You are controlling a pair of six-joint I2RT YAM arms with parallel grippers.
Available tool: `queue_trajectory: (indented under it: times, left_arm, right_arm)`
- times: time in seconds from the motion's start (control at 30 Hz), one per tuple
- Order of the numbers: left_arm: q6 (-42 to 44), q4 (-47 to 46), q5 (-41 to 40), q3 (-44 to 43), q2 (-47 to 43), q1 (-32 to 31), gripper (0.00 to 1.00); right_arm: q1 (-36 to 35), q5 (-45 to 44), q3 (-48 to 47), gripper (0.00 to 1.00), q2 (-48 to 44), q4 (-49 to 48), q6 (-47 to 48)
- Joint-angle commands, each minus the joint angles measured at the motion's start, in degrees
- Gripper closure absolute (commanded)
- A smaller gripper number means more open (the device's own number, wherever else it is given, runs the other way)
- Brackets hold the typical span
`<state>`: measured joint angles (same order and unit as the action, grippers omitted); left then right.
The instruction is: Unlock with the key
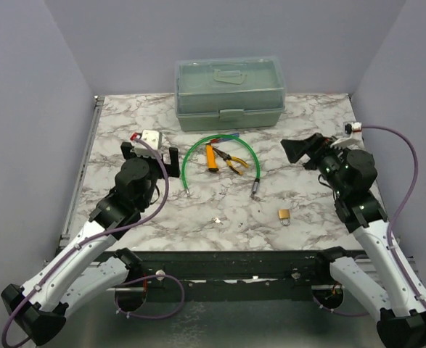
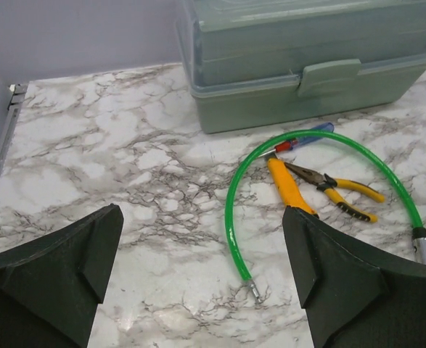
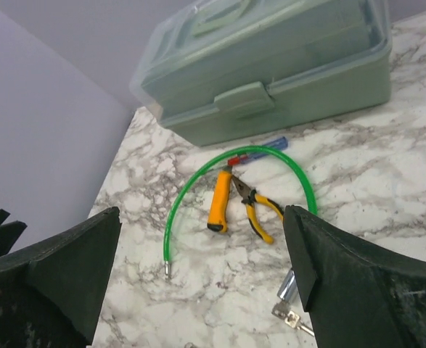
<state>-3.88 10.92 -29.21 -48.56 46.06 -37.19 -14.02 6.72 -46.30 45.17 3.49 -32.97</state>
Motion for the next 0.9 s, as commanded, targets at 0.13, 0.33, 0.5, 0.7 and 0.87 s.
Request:
queue_trajectory:
  times: [0.13, 0.33, 0.5, 0.7, 0.87]
  left_arm:
    - [1.0, -7.0, 7.6, 9.7, -6.1, 0.2, 0.01]
    - [0.9, -6.9, 8.1, 9.9, -6.0, 0.2, 0.01]
    - [1.5, -6.5, 7.8, 9.8, -5.8, 0.2, 0.01]
    - [1.9, -6.5, 7.1, 10.0, -5.8, 0.2, 0.01]
    - [2.0, -6.4, 7.0, 10.1, -5.5, 0.2, 0.01]
  right_arm:
    - [0.2, 3.8, 15.1, 0.00, -11.0, -2.2, -3.5]
    - [0.2, 2.6, 18.7, 0.00, -15.4, -0.3, -3.5]
    - [0.3, 2.1, 18.4, 0.00, -15.6, 0.5, -4.1]
    - [0.2, 0.8, 18.4, 0.01, -15.1, 0.6, -4.7]
    - [0.2, -0.4, 18.5, 0.00, -15.4, 0.6, -4.8]
